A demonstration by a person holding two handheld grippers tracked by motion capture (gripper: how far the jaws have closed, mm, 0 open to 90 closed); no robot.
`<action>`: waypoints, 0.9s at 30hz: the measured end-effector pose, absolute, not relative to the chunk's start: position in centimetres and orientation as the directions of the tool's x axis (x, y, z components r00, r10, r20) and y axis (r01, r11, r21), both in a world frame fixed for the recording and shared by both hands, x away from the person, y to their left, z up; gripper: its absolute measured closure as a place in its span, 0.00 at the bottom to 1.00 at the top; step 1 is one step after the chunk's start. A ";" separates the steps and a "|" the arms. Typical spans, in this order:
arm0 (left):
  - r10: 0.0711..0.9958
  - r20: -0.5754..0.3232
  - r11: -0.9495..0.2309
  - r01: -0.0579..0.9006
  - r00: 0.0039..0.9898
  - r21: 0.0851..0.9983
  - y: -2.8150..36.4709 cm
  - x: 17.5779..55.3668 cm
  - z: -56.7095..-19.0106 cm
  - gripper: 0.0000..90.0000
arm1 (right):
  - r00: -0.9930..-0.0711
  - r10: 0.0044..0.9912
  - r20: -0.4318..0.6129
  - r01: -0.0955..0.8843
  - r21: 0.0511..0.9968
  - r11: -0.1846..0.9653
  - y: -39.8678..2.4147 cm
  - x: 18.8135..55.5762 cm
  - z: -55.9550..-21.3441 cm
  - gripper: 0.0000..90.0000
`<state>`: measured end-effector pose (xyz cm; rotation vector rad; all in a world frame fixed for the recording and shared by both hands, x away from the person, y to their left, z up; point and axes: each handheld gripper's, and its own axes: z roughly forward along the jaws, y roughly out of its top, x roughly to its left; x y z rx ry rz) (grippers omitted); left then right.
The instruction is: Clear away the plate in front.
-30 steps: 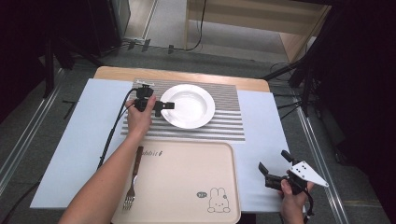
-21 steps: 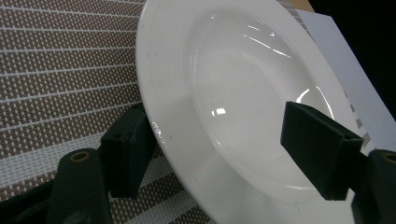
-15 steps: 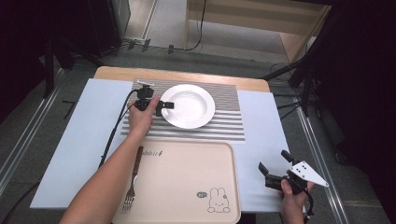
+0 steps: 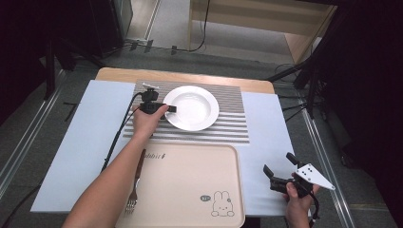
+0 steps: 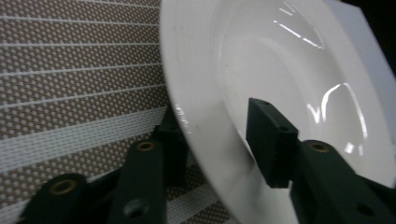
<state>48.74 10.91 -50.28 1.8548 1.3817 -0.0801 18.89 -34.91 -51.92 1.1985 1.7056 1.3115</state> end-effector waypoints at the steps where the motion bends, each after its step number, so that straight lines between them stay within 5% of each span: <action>1: 0.775 -0.488 -0.079 0.828 0.402 0.555 10.9 48.8 -50.3 0.67 | -0.356 0.934 0.027 0.265 0.961 0.073 -34.9 18.9 -51.9 0.00; 19: 0.706 -0.492 -0.128 0.775 0.509 0.619 10.0 47.2 -48.1 0.86 | -0.353 0.935 0.023 0.267 0.961 0.077 -34.9 18.8 -51.9 0.00; 27: 0.694 -0.540 -0.062 0.787 0.476 0.614 10.2 47.1 -47.7 0.90 | -0.353 0.935 0.021 0.264 0.961 0.078 -34.9 18.8 -51.9 0.00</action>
